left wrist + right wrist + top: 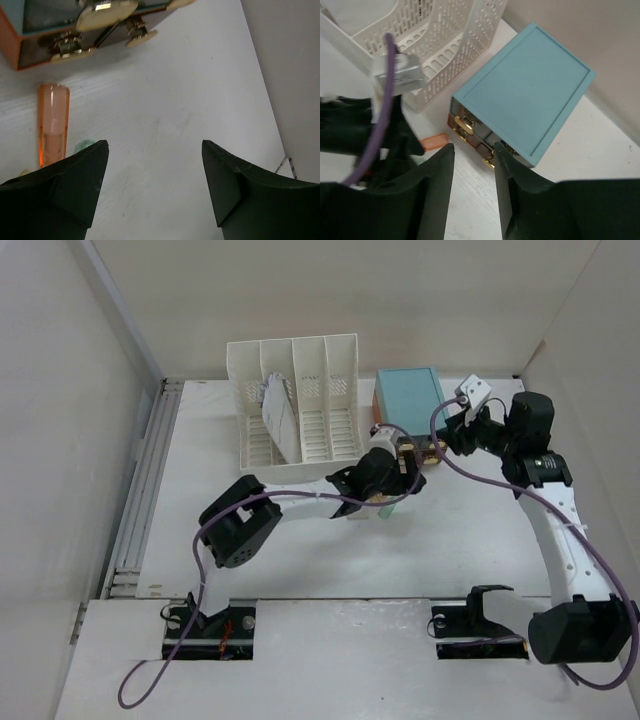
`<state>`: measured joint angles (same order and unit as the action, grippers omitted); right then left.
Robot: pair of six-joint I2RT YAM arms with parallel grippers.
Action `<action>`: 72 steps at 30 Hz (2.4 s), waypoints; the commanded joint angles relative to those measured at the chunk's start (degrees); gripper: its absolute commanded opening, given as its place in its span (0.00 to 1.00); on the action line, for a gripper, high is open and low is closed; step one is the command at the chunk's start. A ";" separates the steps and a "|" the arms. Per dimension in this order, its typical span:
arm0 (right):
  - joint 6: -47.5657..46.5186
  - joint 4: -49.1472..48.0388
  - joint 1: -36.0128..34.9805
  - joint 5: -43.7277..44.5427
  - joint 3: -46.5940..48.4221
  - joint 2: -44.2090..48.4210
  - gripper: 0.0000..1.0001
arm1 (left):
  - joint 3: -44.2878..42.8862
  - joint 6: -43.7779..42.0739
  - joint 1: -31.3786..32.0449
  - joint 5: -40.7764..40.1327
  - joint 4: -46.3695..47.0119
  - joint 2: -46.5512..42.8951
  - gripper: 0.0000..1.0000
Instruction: Organize the desk
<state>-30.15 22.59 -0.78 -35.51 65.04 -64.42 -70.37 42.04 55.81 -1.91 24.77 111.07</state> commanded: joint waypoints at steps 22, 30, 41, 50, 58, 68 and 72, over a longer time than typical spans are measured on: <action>11.96 -8.44 2.53 -1.58 -4.39 11.60 0.35 | -24.19 -2.66 0.18 -26.48 -13.61 17.42 0.69; 11.96 -8.44 3.67 -2.11 -4.39 12.13 0.35 | -31.75 -4.34 0.17 -28.93 -17.21 21.11 0.69; 12.49 -8.44 4.20 -2.11 -4.92 13.18 0.35 | -39.93 -4.87 -0.88 -31.74 -26.27 26.13 0.69; 12.49 -8.44 4.20 -2.64 -4.92 13.18 0.35 | -42.21 -2.58 -1.93 -37.81 -28.82 27.80 0.63; 12.49 -8.44 4.20 -3.17 -5.45 13.18 0.35 | -44.33 -2.58 -1.93 -41.32 -29.96 28.33 0.56; 11.96 -8.44 4.20 -3.69 -5.45 13.18 0.35 | -38.18 -1.44 -0.80 -42.56 -28.82 26.57 0.20; 11.96 -8.44 4.20 -3.69 -5.45 13.18 0.35 | -33.70 -0.04 0.44 -42.56 -27.41 24.82 0.18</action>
<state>-18.46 17.30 3.05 -38.00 59.27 -51.96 -107.94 40.62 57.95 -37.21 -0.32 139.33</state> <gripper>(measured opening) 0.352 0.396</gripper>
